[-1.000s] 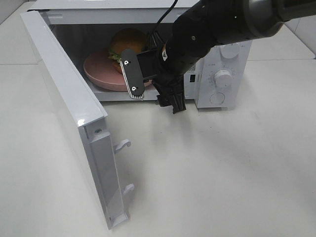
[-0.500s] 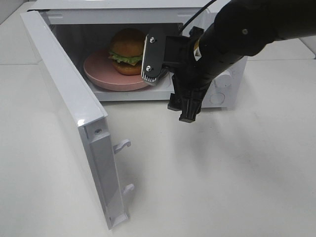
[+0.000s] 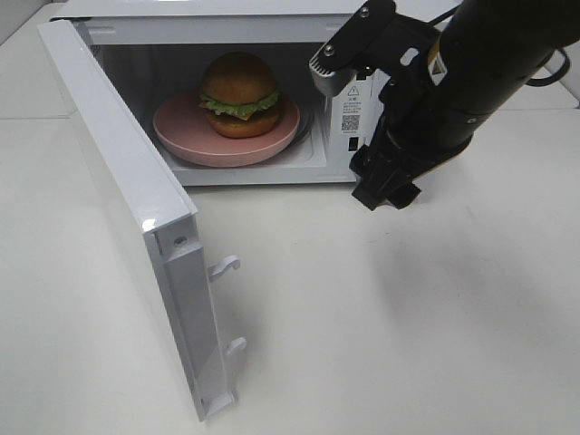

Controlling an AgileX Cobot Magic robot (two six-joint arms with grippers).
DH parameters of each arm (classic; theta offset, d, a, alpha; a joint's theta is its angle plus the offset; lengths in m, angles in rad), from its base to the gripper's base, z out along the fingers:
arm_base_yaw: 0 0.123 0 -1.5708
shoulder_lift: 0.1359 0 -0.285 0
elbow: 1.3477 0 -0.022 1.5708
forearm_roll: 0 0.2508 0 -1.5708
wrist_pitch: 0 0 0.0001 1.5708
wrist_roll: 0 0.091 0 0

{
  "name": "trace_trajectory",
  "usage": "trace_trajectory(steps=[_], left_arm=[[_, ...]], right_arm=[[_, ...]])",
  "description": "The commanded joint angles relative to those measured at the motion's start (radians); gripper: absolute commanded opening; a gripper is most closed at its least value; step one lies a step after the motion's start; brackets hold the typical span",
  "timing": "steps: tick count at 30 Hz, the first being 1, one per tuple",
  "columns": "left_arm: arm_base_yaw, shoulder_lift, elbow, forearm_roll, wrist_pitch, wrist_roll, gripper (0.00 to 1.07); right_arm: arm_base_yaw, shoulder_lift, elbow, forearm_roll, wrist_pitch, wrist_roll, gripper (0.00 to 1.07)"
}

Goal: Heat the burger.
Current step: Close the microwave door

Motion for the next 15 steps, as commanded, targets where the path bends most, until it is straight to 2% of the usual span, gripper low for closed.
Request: trace_trajectory(steps=[1,7,15], left_arm=[[-0.006,-0.014,0.001,0.001,-0.016,-0.001,0.98],[-0.006,-0.014,0.001,0.001,-0.016,-0.001,0.98],[-0.006,-0.014,0.001,0.001,-0.016,-0.001,0.98]], right_arm=[[0.004,-0.045,0.003,0.0,0.116,0.08,0.76],[0.004,-0.119,0.013,0.033,0.307,0.128,0.76],[0.004,-0.234,0.075,0.12,0.344,0.126,0.76]])
